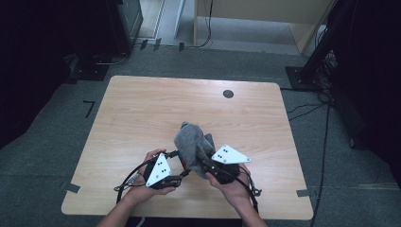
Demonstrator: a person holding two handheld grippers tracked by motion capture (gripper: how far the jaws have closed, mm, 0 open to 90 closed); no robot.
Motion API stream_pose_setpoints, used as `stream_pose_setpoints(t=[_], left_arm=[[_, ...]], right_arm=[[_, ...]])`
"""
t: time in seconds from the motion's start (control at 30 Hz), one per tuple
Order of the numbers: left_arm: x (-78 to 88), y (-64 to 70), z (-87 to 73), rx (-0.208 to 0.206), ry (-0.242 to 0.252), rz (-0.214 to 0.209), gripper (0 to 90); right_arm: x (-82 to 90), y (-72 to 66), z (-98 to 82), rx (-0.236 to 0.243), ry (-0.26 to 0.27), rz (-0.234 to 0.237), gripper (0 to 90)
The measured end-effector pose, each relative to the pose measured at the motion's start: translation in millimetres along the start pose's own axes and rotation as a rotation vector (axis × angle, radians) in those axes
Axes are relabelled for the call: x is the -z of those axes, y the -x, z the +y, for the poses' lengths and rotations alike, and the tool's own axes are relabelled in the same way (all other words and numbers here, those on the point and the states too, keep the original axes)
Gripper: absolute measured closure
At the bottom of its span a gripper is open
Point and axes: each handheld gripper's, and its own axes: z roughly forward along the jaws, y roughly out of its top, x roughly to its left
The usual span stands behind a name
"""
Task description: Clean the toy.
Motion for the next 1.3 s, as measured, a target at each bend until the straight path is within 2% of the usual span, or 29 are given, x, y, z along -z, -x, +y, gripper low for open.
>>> stream_pose_setpoints(t=[0.03, 0.1, 0.13, 0.2, 0.23, 0.27, 0.3, 0.33, 0.4, 0.47, 0.5, 0.57, 0.63, 0.67, 0.73, 0.8, 0.9, 0.93, 1.0, 1.07, 1.1, 1.13, 1.2, 1.23, 1.3], left_arm=[[0.4, 0.0, 0.0, 0.000, 0.002, 0.000, 33.8], [0.3, 0.4, 0.4, -0.009, -0.001, 0.006, 33.8], [-0.1, 0.5, 0.5, -0.009, -0.001, 0.007, 33.8], [0.0, -0.1, 1.1, -0.001, 0.005, 0.004, 33.8], [0.8, -1.0, 1.5, 0.006, 0.012, 0.002, 33.8], [2.2, -2.5, 1.9, 0.019, 0.021, -0.003, 33.8], [3.7, -4.3, 2.2, 0.028, 0.030, -0.004, 33.8], [4.8, -5.8, 2.1, 0.031, 0.032, 0.001, 33.8], [6.5, -8.8, 0.9, 0.038, 0.035, 0.006, 33.8], [8.7, -12.0, 0.4, 0.058, 0.058, -0.003, 33.8], [9.5, -12.9, 0.7, 0.065, 0.063, -0.008, 33.8], [10.6, -14.1, 1.5, 0.073, 0.076, -0.011, 33.8], [11.6, -15.2, 1.5, 0.083, 0.084, -0.017, 33.8], [12.6, -16.1, 1.5, 0.094, 0.093, -0.025, 33.8], [15.3, -18.8, 2.1, 0.115, 0.112, -0.037, 33.8], [17.7, -22.0, 2.3, 0.135, 0.123, -0.035, 33.8], [19.9, -25.7, 2.2, 0.161, 0.138, -0.027, 33.8], [20.0, -26.6, 2.2, 0.164, 0.140, -0.022, 33.8], [19.7, -27.2, 1.5, 0.169, 0.133, -0.022, 33.8], [18.4, -26.6, 0.9, 0.170, 0.128, -0.026, 33.8], [18.1, -26.3, 1.2, 0.173, 0.131, -0.031, 33.8], [18.7, -26.4, 1.8, 0.181, 0.138, -0.036, 33.8], [20.5, -27.7, 3.0, 0.196, 0.145, -0.032, 33.8], [21.4, -29.3, 2.6, 0.204, 0.148, -0.025, 33.8], [25.2, -34.9, 2.0, 0.258, 0.188, -0.028, 33.8]], right_arm=[[1.2, 4.0, -0.4, -0.030, 0.001, -0.014, 75.8], [3.3, 4.6, -0.5, -0.042, 0.011, -0.010, 75.7], [4.1, 0.6, 0.4, -0.022, 0.026, 0.013, 75.6], [4.2, -13.2, 3.2, 0.045, 0.049, 0.095, 75.2], [2.9, -20.6, 4.7, 0.084, 0.048, 0.111, 75.2], [1.3, -26.0, 5.9, 0.118, 0.031, 0.095, 75.2], [0.1, -27.7, 6.5, 0.132, 0.020, 0.080, 75.2], [-0.1, -24.5, 6.5, 0.123, 0.020, 0.072, 75.3], [3.0, -9.1, 5.4, 0.041, 0.026, 0.040, 75.3], [7.4, 9.0, 2.6, -0.045, 0.016, -0.057, 75.4], [9.2, 19.0, -0.1, -0.089, 0.010, -0.079, 75.2], [11.0, 27.5, -3.3, -0.139, 0.028, -0.037, 75.1], [10.7, 29.4, -4.7, -0.174, 0.074, 0.072, 75.0], [8.9, 27.8, -4.9, -0.168, 0.085, 0.113, 75.0], [2.4, 23.2, -7.1, -0.149, 0.065, 0.130, 75.1], [-6.0, 22.8, -13.1, -0.165, 0.021, 0.143, 75.2], [-14.2, 26.8, -20.0, -0.162, -0.067, 0.099, 75.3], [-14.4, 27.8, -20.5, -0.161, -0.076, 0.085, 75.3], [-8.8, 28.9, -18.0, -0.178, -0.022, 0.092, 75.4], [0.0, 26.5, -13.0, -0.178, 0.070, 0.117, 75.3], [4.3, 23.2, -9.2, -0.167, 0.116, 0.141, 75.3], [5.3, 20.1, -7.4, -0.154, 0.128, 0.153, 75.3], [0.0, 15.2, -8.9, -0.136, 0.096, 0.166, 75.5], [-3.9, 15.2, -11.9, -0.142, 0.076, 0.157, 75.4], [-11.7, 19.9, -19.1, -0.166, 0.014, 0.126, 75.7]])
